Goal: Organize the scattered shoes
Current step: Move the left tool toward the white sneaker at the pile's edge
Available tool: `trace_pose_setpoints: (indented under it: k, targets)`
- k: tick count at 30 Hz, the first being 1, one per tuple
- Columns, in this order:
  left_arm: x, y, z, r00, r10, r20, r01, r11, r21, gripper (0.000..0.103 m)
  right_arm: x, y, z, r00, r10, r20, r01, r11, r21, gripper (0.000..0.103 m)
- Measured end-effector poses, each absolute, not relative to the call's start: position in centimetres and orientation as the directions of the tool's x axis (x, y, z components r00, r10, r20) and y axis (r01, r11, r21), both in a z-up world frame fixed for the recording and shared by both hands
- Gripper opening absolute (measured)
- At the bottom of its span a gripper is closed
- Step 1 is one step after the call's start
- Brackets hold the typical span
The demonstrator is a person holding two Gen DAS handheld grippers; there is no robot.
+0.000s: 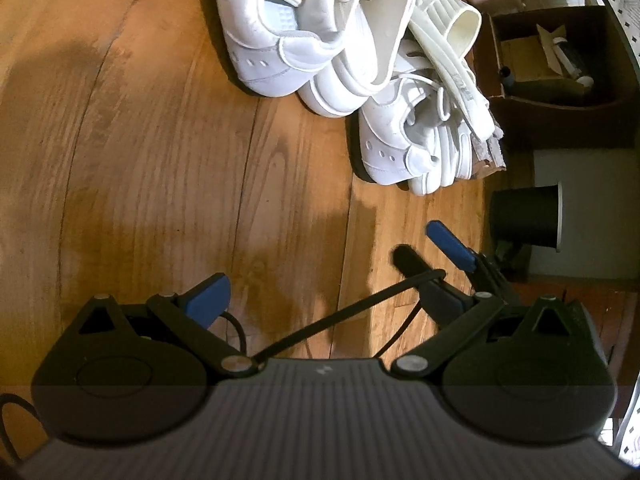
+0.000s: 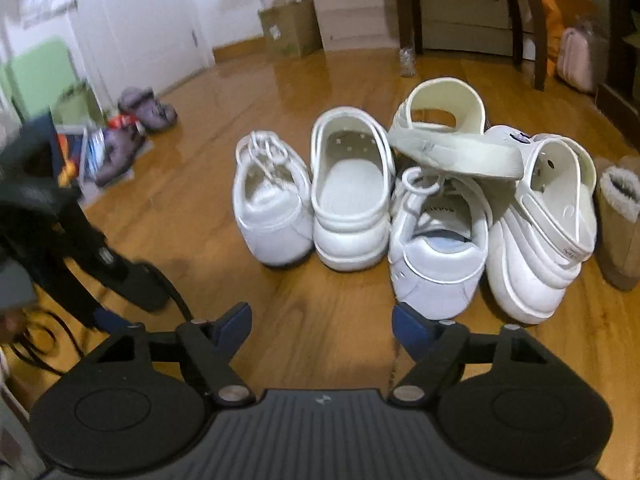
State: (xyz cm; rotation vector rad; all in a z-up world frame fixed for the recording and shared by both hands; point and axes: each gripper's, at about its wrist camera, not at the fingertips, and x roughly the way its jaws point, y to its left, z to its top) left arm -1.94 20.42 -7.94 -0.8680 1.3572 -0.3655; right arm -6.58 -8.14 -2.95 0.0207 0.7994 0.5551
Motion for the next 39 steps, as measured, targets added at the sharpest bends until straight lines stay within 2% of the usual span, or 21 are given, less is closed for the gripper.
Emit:
trace_pose_setpoints:
  k: [4,7,13,14,18,26,29,32,35,38,39]
  targets:
    - [-1.9,20.6,-8.3,0.212,-0.675,-0.707,-0.258,0.659,-0.707,0.102,-7.7,-8.2,-2.6,0.535,0.537,-0.652,-0.511,0.820,0.256,0.078]
    - [-1.9,20.6,-8.7,0.199,-0.664,-0.721,-0.266,0.672,-0.691,0.102,-8.0,-7.8,-2.9,0.518,0.521,-0.678,-0.511,0.824,0.244,0.078]
    - [-1.9,21.0,-9.3,0.193,-0.657,-0.729,-0.294,0.670,-0.682,0.102,-8.4,-9.7,-2.0,0.476,0.632,-0.611,-0.474,0.770,0.427,0.081]
    - [-1.9,21.0,-9.3,0.193,-0.658,-0.728,-0.293,0.670,-0.683,0.102,-8.6,-9.6,-1.8,0.475,0.628,-0.616,-0.479,0.772,0.417,0.081]
    - [-1.9,20.7,-9.0,0.196,-0.661,-0.724,-0.279,0.670,-0.688,0.102,-8.7,-8.2,-2.3,0.485,0.560,-0.671,-0.499,0.808,0.313,0.081]
    - [-1.9,20.0,-8.6,0.197,-0.674,-0.712,-0.266,0.662,-0.701,0.103,-6.4,-7.8,-5.4,0.484,0.379,-0.789,-0.323,0.915,0.241,0.081]
    - [-2.1,20.3,-8.1,0.225,-0.675,-0.703,-0.274,0.649,-0.710,0.103,-6.2,-7.4,-6.5,0.378,0.398,-0.835,-0.346,0.898,0.272,0.081]
    - [-2.1,20.7,-7.1,0.270,-0.609,-0.746,-0.290,0.687,-0.666,0.103,-7.4,-7.0,-6.6,0.259,0.506,-0.823,-0.415,0.828,0.378,0.081]
    - [-2.0,22.3,-5.8,0.368,-0.458,-0.809,-0.369,0.727,-0.579,0.103,-8.6,-6.5,-6.8,0.129,0.602,-0.788,-0.468,0.738,0.486,0.083]
    - [-1.5,23.9,-5.0,0.445,-0.269,-0.854,-0.482,0.732,-0.482,0.103,-9.1,-9.2,-5.8,0.211,0.749,-0.628,-0.394,0.653,0.647,0.097]
    - [-1.1,24.3,-4.9,0.458,-0.208,-0.864,-0.512,0.732,-0.448,0.103,-9.3,-10.1,-5.5,0.246,0.787,-0.565,-0.370,0.615,0.696,0.097]
